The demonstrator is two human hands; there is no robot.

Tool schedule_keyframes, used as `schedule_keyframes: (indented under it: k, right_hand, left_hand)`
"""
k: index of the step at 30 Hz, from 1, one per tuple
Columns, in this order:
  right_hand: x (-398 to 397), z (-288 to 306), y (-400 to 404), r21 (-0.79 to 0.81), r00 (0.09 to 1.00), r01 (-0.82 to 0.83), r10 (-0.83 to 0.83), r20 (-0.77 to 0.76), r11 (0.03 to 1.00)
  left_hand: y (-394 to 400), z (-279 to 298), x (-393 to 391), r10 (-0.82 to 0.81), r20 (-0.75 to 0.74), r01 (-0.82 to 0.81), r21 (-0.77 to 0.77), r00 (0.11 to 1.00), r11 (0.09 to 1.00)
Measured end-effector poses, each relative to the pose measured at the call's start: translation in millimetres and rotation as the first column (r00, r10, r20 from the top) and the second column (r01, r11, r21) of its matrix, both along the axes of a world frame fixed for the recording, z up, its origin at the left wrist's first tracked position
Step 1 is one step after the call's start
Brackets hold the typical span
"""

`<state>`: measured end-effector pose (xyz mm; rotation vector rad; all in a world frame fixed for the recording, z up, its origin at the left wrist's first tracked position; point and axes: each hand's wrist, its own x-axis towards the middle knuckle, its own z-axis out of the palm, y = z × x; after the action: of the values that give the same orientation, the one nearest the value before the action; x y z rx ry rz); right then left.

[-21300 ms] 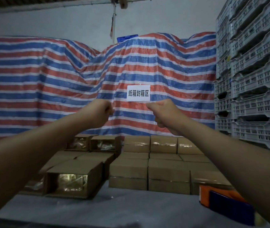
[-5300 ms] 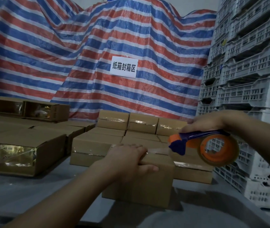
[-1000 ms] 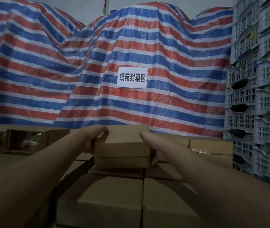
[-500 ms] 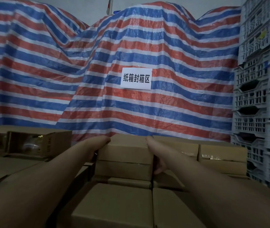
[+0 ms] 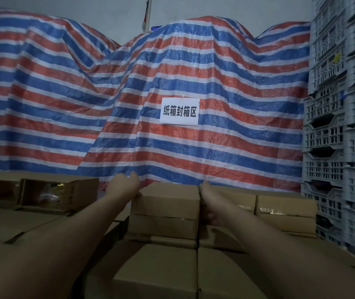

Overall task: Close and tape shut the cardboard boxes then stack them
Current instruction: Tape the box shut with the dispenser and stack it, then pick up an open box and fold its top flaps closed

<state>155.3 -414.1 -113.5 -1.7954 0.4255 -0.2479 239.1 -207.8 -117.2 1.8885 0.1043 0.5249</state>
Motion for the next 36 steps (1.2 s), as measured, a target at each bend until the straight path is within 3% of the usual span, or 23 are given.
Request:
schedule_keyframes:
  k: [5,13,20,27,31,34,36]
  right_hand:
    - [-23,5,-5,-0.329,0.933,0.115,0.011,0.359,0.937]
    - [-111,8,13,-0.404,0.864,0.124,0.102,0.493,0.906]
    - [-205,-33,27,-0.463,0.867,0.053,0.190,0.461,0.885]
    - [-249,-82,50,-0.447,0.902,-0.016,0.206,0.380,0.894]
    - [-239,-101,73,-0.368,0.914,-0.105,0.235,0.330,0.924]
    - [-219,-95,107,-0.402,0.900,-0.184,0.318,0.298,0.897]
    - [-197,-79,133,-0.427,0.879,-0.241,0.383,0.286,0.871]
  left_hand:
    - [9,12,-35,-0.076,0.231,0.053,0.106,0.970,0.993]
    - [7,21,-139,-0.203,0.285,0.162,0.161,0.937,0.973]
    - [13,-14,-260,-0.311,0.334,0.179,0.373,0.890,0.911]
    - [52,-66,-304,-0.284,0.274,-0.007,0.731,0.919,0.683]
    - [88,-73,-295,-0.173,0.245,-0.100,0.804,0.954,0.587]
    - [125,-67,-275,-0.132,0.247,-0.111,0.770,0.960,0.628]
    - [152,-56,-258,-0.068,0.328,-0.211,0.738,0.942,0.641]
